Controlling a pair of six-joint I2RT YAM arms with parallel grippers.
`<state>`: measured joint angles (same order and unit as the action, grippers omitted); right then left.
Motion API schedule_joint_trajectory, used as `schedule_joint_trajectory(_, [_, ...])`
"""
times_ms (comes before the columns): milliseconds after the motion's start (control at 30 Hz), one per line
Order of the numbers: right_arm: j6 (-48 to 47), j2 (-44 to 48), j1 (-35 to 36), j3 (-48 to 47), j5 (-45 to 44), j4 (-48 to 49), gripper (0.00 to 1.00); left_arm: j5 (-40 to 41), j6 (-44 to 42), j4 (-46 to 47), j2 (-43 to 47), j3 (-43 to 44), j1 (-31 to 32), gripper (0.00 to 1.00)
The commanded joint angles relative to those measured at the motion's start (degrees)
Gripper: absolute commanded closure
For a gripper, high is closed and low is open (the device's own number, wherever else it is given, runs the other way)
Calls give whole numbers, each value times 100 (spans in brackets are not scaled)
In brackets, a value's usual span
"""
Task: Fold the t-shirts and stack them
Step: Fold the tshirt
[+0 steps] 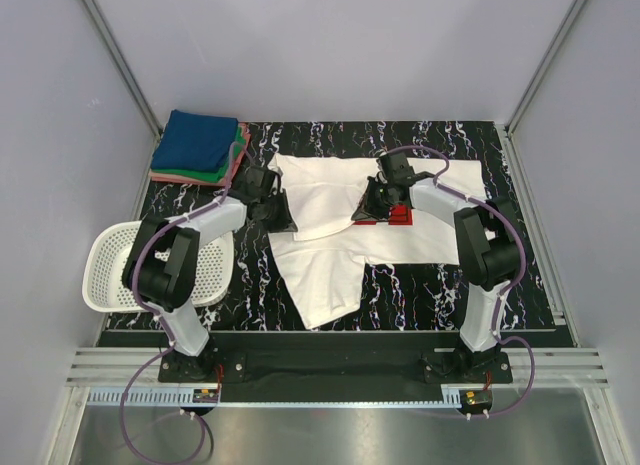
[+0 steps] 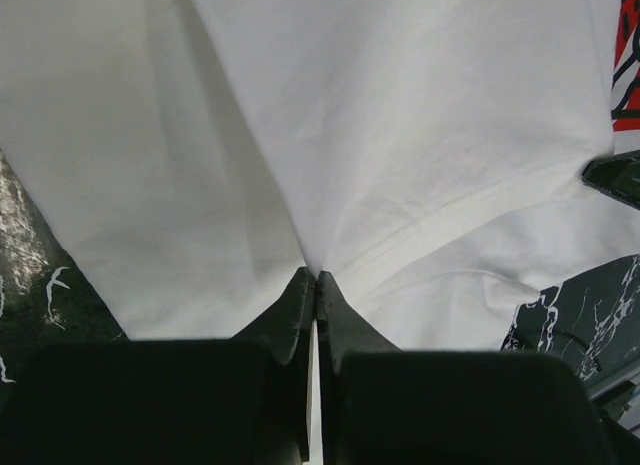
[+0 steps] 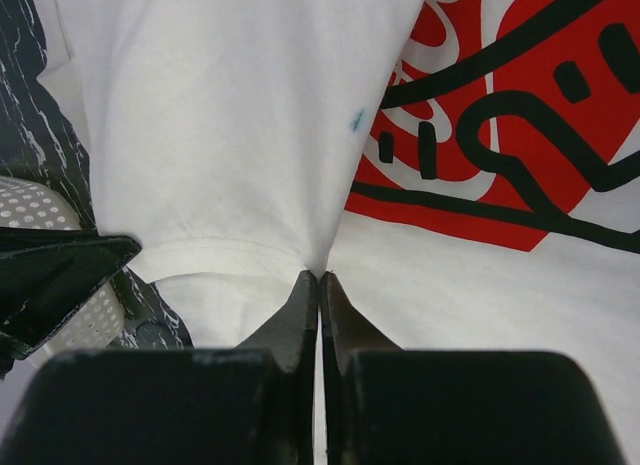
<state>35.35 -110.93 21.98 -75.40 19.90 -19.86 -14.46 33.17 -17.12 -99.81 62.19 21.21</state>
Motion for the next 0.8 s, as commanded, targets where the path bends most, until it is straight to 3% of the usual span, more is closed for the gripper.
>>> schedule_joint_trajectory(0, [-81, 257, 52, 34, -144, -9, 100, 127, 76, -1, 146, -41, 94, 100])
schedule_joint_trajectory(233, [-72, 213, 52, 95, -92, 87, 100, 532, -38, -247, 137, 12, 173, 100])
schedule_joint_trajectory(567, [-116, 177, 52, 183, -153, 44, 100, 462, 49, -186, 128, -85, 278, 100])
schedule_joint_trajectory(700, [-169, 256, 61, 174, -241, -97, 98, 224, -29, -194, 76, -41, 305, 92])
schedule_joint_trajectory(767, [-213, 326, 52, 157, -223, -141, 88, 111, -126, -247, 58, -6, 305, 83])
